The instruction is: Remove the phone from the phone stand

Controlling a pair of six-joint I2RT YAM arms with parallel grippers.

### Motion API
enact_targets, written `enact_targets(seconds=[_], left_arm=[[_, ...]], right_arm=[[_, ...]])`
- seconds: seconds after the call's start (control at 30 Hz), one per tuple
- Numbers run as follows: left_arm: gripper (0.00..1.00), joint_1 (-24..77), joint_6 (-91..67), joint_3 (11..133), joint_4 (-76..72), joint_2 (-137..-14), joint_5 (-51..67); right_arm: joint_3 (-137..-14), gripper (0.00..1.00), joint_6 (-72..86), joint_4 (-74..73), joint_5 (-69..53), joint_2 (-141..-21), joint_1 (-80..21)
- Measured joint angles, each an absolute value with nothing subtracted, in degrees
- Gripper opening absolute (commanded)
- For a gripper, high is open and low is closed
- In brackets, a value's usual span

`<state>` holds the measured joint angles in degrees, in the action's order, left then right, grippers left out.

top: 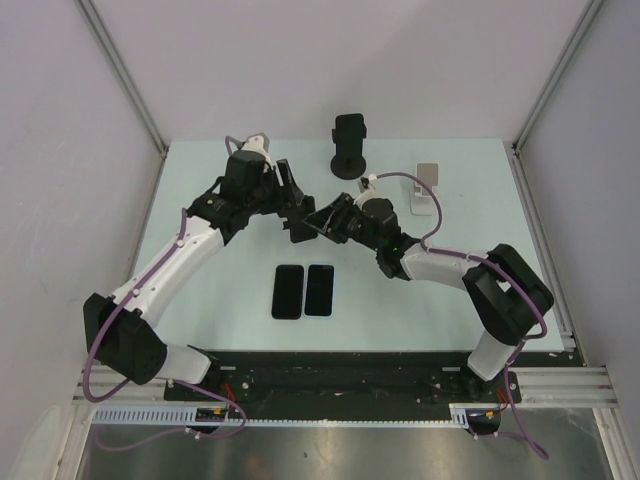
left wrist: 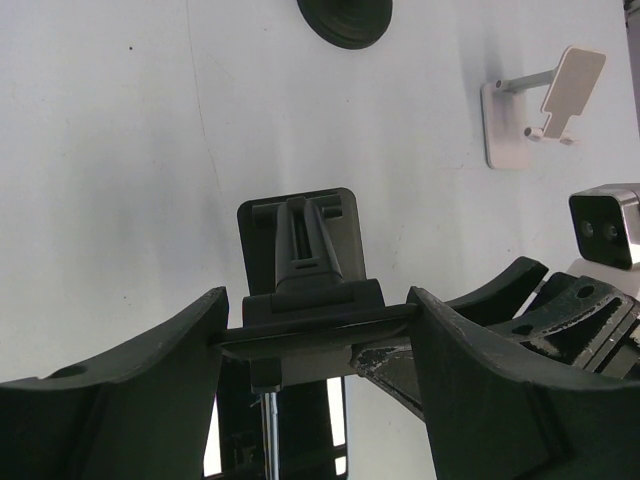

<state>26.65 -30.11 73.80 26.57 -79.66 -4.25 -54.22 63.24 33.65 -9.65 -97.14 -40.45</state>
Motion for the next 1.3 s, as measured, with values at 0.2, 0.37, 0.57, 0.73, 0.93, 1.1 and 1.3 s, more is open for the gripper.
enact_targets(seconds=[0.2,0.37,0.57,0.73,0.93,1.1,1.3], left_arm=[[0.13,26.8,-30.1,73.6,26.4,-79.6,-4.3],[0.26,26.9,-30.1,73.3,26.2,-79.2,-4.1],[0.59,26.9,-30.0,73.2,26.2,-79.0,-3.9],[0.90,26.9,-30.0,73.1,26.2,-78.7,-3.8],[1.00,25.8,-29.4,73.1,24.6,-75.2,-4.3],[1.00,22.8,-28.7,73.1,23.9,-72.2,-4.8],[1.00,21.2,-26.7,73.1,23.6,-71.0,-7.7]], right_arm=[[-54.6,0.17,64.6,35.2,-10.6,-98.0,-40.4],[-54.7,0.00,65.4,34.6,-10.4,-98.0,-40.1],[-54.8,0.00,65.8,34.2,-10.6,-97.9,-40.0],[-54.8,0.00,65.5,32.6,-11.1,-96.9,-39.2],[-54.8,0.00,62.1,24.8,-11.9,-93.3,-37.2],[-54.7,0.00,58.2,18.0,-13.0,-88.4,-33.8],[-52.8,0.00,54.4,10.2,-16.5,-79.9,-24.9]])
